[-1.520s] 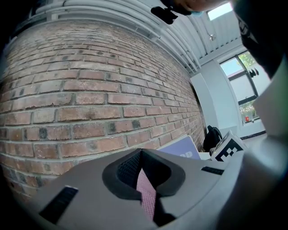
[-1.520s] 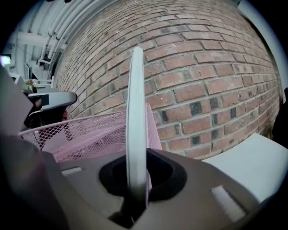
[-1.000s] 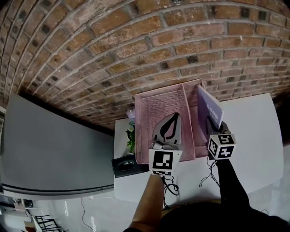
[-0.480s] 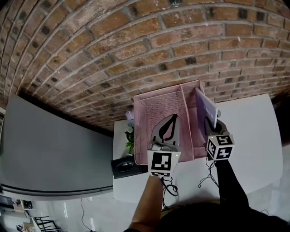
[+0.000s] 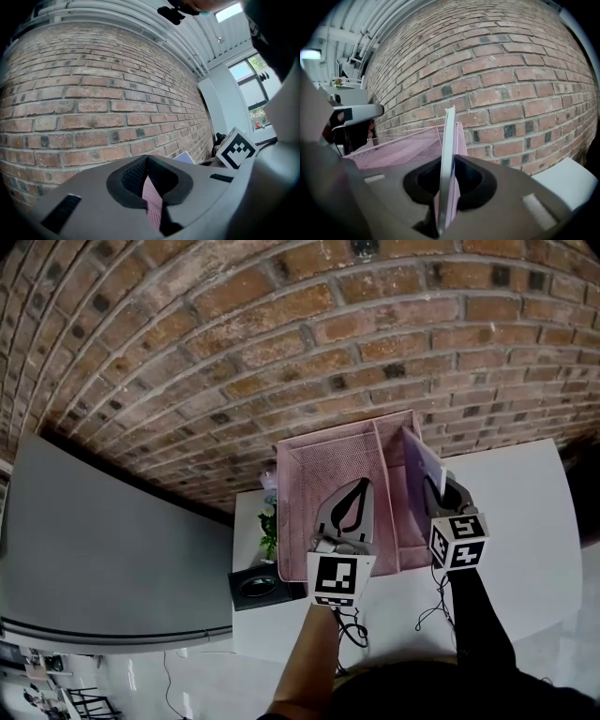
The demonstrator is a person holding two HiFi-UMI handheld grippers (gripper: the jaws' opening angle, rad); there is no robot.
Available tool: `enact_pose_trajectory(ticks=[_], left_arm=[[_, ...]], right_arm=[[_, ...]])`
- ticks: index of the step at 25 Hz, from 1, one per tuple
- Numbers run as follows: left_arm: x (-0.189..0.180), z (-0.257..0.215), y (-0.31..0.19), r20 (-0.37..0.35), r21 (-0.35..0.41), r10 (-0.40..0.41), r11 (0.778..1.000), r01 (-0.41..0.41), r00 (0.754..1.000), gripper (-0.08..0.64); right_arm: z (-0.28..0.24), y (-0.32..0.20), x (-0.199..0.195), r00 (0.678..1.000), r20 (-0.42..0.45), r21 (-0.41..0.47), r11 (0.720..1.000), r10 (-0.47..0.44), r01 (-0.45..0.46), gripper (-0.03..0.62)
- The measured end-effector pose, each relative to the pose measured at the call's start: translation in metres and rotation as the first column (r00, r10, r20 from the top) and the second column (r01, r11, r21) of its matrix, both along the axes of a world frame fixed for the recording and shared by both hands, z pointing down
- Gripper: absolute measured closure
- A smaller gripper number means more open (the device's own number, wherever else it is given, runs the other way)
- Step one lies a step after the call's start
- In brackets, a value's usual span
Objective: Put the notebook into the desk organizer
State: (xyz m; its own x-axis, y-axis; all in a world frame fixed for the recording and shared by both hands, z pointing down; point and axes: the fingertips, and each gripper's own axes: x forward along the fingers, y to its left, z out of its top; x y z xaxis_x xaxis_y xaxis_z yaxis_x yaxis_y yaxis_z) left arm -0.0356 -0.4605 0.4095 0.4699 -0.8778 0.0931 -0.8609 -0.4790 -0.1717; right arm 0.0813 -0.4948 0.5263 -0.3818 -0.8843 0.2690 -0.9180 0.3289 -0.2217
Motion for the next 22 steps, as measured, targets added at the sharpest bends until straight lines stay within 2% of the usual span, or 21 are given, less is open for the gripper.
enact_pose_trajectory(ticks=[4, 9, 11, 16, 22], left_arm=[[-0.002, -0.002, 0.0, -0.003, 0.003, -0.006, 1.0, 0.006, 1.0, 0.551], [0.001, -0.003, 0.002, -0.01, 0.004, -0.004, 1.0, 0.004, 1.0, 0.551], [0.002, -0.003, 0.003, -0.012, 0.004, -0.002, 1.0, 0.002, 1.0, 0.551], [0.002, -0.002, 0.004, -0.015, 0.002, -0.001, 1.0, 0.001, 1.0, 0.551], [0.002, 0.002, 0.005, -0.014, -0.009, -0.002, 1.0, 0.002, 1.0, 0.551]], right_arm=[[-0.019, -0.007, -0.001, 0.999, -0.018, 0.005, 1.0, -0.026, 0.026, 0.548], [-0.021, -0.018, -0.002, 0.997, -0.048, -0.077, 0.996, -0.055, 0.051, 0.548], [-0.021, -0.018, -0.003, 0.997, -0.038, -0.084, 0.995, -0.062, 0.058, 0.558], [-0.036, -0.011, -0.009, 0.997, 0.028, 0.042, 0.997, -0.068, 0.067, 0.561], [-0.035, -0.01, -0.002, 0.995, 0.101, 0.164, 0.986, 0.0, -0.017, 0.562]])
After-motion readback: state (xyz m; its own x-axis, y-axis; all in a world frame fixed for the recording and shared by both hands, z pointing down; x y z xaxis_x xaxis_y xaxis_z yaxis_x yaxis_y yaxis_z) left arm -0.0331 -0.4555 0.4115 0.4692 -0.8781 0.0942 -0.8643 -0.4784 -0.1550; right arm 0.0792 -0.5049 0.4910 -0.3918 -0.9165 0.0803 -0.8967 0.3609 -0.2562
